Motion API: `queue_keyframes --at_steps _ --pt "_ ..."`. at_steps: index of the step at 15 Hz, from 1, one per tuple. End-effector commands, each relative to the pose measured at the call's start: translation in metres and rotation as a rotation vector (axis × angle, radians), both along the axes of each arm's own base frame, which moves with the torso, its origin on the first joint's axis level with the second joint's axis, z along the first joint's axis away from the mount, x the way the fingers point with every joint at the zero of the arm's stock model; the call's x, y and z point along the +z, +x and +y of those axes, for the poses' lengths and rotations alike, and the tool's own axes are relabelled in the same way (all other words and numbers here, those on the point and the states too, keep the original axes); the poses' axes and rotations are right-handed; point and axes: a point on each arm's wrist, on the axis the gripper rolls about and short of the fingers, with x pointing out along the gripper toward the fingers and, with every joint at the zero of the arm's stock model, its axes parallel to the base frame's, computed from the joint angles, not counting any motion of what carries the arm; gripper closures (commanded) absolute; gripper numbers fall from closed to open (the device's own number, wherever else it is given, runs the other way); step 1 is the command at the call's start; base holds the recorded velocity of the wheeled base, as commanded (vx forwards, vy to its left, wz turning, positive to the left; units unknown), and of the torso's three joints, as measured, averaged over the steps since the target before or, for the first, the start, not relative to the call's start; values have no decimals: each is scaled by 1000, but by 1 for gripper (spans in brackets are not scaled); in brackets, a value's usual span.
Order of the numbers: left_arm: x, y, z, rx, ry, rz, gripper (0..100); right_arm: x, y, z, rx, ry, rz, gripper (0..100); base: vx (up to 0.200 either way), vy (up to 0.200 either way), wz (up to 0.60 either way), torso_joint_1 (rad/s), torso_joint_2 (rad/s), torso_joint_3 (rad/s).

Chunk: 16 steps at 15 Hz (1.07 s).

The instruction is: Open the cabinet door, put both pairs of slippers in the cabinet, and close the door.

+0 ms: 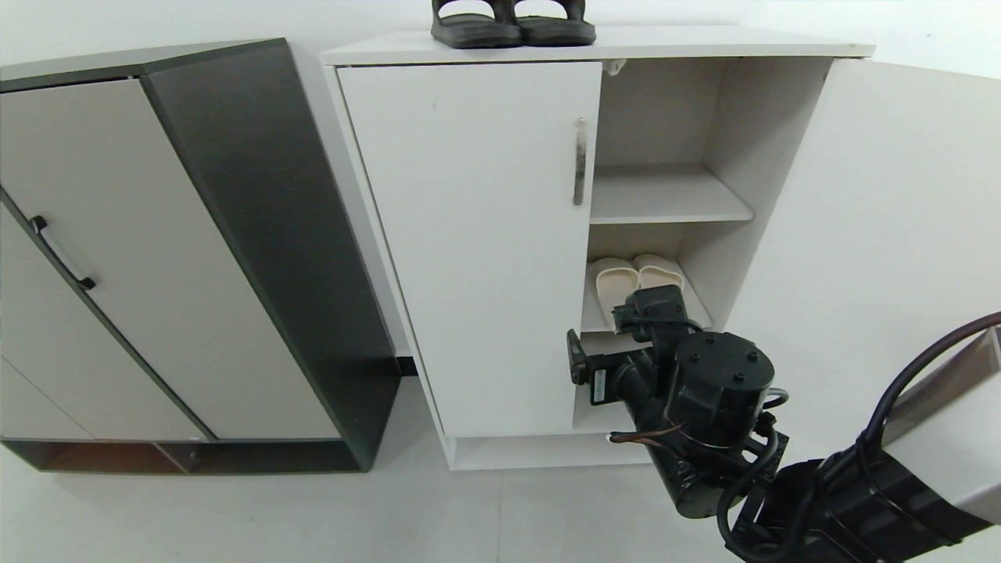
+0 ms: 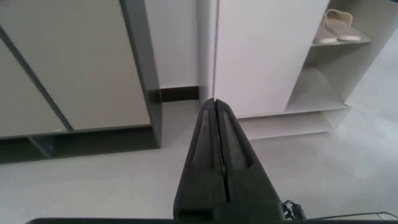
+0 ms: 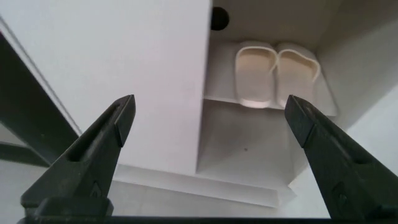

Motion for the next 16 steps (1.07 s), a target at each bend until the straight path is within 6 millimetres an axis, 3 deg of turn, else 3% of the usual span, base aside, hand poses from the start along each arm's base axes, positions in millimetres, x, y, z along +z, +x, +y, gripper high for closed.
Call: queue_keyframes --at_steps 1,16 --pt "0 0 0 0 0 1 100 1 0 0 0 1 -2 0 0 200 0 2 2 2" --pt "0 0 0 0 0 1 100 -3 -2 -6 4 -35 -25 0 0 0 0 0 0 0"
